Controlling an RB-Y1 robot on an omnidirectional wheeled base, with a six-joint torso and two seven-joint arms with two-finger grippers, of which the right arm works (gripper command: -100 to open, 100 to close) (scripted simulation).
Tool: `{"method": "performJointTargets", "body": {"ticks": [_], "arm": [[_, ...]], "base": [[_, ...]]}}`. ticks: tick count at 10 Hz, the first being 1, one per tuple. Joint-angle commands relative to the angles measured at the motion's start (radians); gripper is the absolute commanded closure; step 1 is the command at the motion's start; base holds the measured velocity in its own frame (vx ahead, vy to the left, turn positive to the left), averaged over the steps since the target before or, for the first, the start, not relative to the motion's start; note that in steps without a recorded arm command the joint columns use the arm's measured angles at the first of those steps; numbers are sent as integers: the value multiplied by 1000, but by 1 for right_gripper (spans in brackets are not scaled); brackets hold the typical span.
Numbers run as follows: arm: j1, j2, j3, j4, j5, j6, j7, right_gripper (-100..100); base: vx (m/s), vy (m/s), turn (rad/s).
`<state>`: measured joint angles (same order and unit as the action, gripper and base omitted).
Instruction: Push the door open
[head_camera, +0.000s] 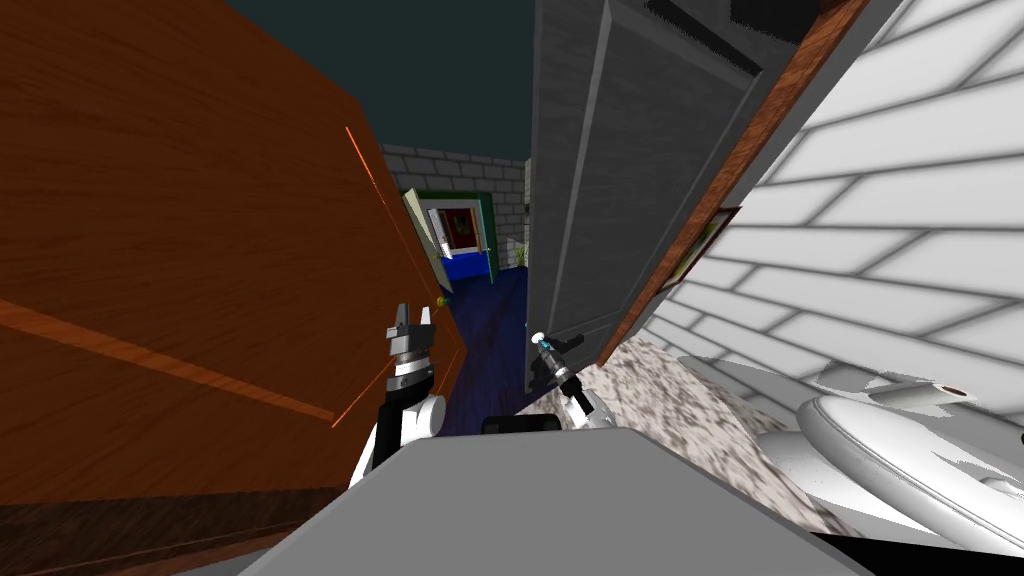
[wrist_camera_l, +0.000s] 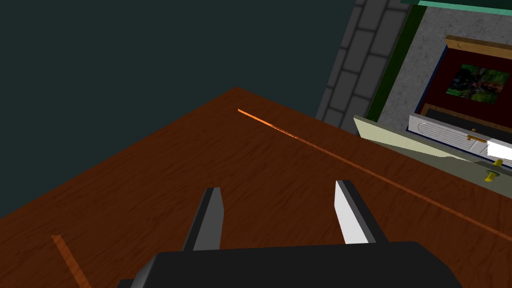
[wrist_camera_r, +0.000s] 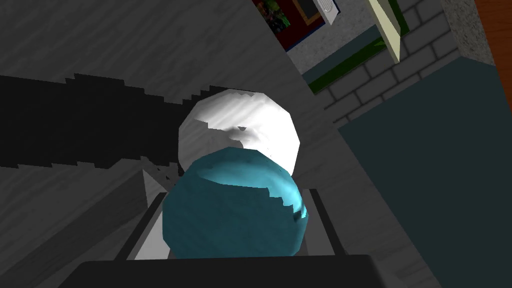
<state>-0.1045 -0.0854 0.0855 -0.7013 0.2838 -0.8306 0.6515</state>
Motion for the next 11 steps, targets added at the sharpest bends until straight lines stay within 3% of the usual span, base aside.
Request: {"method": "performJointTargets", "body": {"ticks": [1, 11], "arm": [[-13, -5, 0, 13, -18, -7, -49, 100], [-32, -10, 53, 35, -98, -9, -297, 100]], "base": [[52, 21, -50], [54, 27, -53]]}}
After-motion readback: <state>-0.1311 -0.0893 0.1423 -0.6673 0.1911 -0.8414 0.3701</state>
